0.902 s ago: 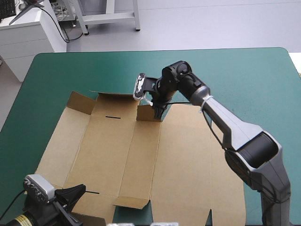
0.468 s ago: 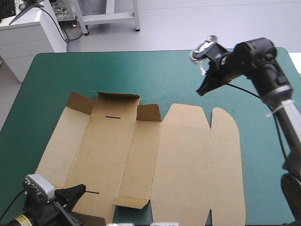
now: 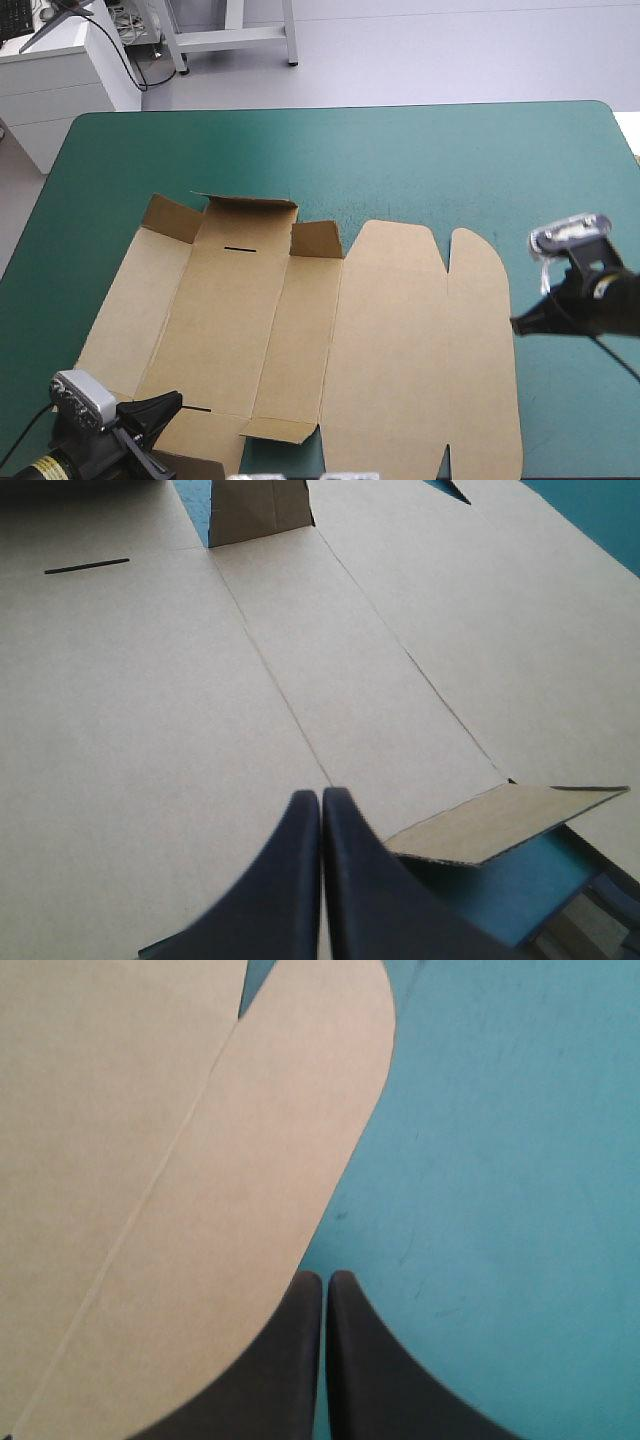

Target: Fold the box

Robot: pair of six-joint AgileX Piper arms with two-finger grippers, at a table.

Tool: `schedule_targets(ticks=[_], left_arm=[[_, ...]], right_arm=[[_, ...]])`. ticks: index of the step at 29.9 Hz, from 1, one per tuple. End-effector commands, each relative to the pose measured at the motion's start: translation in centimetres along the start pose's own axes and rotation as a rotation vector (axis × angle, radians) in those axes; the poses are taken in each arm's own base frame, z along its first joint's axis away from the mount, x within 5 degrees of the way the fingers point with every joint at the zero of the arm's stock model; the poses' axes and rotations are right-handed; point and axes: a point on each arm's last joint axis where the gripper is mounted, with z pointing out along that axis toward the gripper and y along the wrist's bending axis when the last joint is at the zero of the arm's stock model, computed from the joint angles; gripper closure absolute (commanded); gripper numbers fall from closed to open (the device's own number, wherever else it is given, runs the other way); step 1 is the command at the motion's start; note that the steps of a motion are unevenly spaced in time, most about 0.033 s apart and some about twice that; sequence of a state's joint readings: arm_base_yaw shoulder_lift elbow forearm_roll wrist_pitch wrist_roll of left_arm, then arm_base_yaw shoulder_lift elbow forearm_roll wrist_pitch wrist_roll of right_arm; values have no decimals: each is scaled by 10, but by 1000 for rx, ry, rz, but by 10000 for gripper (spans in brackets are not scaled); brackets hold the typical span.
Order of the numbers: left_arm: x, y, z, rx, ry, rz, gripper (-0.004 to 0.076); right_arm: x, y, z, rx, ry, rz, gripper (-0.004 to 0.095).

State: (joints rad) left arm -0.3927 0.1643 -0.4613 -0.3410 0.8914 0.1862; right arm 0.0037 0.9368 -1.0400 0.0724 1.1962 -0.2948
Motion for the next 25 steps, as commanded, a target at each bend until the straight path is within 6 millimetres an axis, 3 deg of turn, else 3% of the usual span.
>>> schedule_targets(ticks=[1,3,9,17,21,25], left_arm=[[-12,-1,-1,13,-64,-22,732],[-12,-1,-1,13,-64,-23,732],[-14,-1,2,14,-32,-57,732],[-50,4,17,-13,48,-127,732],[-84,10,30,-66,96,-177,732],[-124,16,37,-122,102,-121,732]], right_arm=[[40,12,2,1,-83,35,908],[69,22,7,-19,-117,47,908],[115,39,17,-41,-251,95,908],[130,45,10,-34,-349,91,908],[130,45,10,-34,-349,91,908],[130,45,10,-34,-349,91,908]])
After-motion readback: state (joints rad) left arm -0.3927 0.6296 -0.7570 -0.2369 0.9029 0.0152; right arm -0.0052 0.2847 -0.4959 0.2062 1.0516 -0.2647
